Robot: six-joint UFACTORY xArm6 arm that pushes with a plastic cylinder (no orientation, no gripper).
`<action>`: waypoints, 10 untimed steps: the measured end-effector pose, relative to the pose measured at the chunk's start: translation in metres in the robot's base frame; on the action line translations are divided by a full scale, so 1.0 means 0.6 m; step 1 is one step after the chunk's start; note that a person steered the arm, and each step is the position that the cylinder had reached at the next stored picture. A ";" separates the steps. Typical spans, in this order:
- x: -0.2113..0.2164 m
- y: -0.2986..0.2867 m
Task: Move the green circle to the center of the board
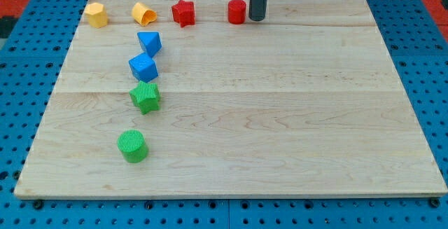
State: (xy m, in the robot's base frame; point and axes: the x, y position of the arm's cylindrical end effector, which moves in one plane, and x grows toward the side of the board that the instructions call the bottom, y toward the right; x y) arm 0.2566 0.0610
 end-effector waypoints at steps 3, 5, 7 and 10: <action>0.010 0.000; 0.082 0.018; 0.351 0.052; 0.594 -0.094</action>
State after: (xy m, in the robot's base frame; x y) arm 0.6129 0.0044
